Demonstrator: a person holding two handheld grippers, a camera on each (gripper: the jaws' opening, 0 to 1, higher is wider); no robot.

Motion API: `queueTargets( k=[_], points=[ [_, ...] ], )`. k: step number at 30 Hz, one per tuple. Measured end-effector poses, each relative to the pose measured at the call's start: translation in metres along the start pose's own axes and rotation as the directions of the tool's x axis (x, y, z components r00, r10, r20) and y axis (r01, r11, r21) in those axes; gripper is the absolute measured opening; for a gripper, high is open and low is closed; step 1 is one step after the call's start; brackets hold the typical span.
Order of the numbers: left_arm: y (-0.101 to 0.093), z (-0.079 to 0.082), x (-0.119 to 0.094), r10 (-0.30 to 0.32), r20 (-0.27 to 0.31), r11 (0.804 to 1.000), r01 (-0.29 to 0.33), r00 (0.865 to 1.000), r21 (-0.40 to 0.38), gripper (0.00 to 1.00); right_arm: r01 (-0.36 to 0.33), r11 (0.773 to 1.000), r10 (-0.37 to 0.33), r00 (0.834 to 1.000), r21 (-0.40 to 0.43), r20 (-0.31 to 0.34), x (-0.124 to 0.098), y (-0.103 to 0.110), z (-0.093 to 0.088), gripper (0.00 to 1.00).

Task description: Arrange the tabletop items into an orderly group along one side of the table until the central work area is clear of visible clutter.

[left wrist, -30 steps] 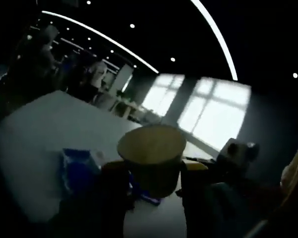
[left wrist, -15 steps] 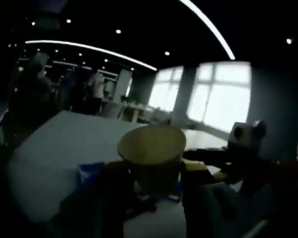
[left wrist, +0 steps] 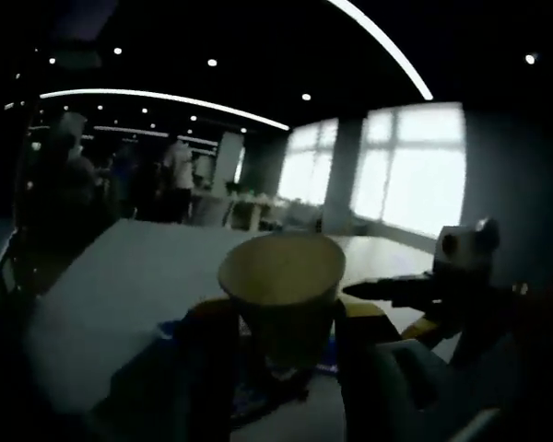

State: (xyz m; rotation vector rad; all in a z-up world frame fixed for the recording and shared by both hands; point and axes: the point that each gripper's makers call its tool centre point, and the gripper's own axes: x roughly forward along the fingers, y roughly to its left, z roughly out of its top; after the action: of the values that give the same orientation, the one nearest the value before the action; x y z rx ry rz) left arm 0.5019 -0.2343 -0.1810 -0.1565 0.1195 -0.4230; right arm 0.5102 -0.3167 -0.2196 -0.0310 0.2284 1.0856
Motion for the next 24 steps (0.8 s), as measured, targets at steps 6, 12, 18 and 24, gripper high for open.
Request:
queueTargets(
  k=[6,12,18,24],
  points=[
    [0.01,0.016,0.009,-0.027,0.012,1.0,0.027,1.0,-0.001,0.39,0.015,1.0,-0.015,1.0,0.006,-0.009,-0.001,-0.004,-0.002,0.86],
    [0.022,0.03,0.021,-0.016,0.018,0.999,0.016,1.0,0.04,0.39,0.026,1.0,-0.026,0.999,0.009,-0.021,-0.002,-0.008,-0.005,0.86],
    [0.033,0.041,0.035,-0.015,0.018,0.997,0.014,1.0,0.069,0.4,0.032,0.999,-0.031,0.999,0.012,-0.037,-0.002,-0.011,-0.009,0.86],
    [0.043,0.043,0.053,-0.014,0.008,0.997,0.014,1.0,0.075,0.4,0.037,0.999,-0.036,0.997,0.012,-0.066,-0.001,-0.013,-0.018,0.85]
  ],
)
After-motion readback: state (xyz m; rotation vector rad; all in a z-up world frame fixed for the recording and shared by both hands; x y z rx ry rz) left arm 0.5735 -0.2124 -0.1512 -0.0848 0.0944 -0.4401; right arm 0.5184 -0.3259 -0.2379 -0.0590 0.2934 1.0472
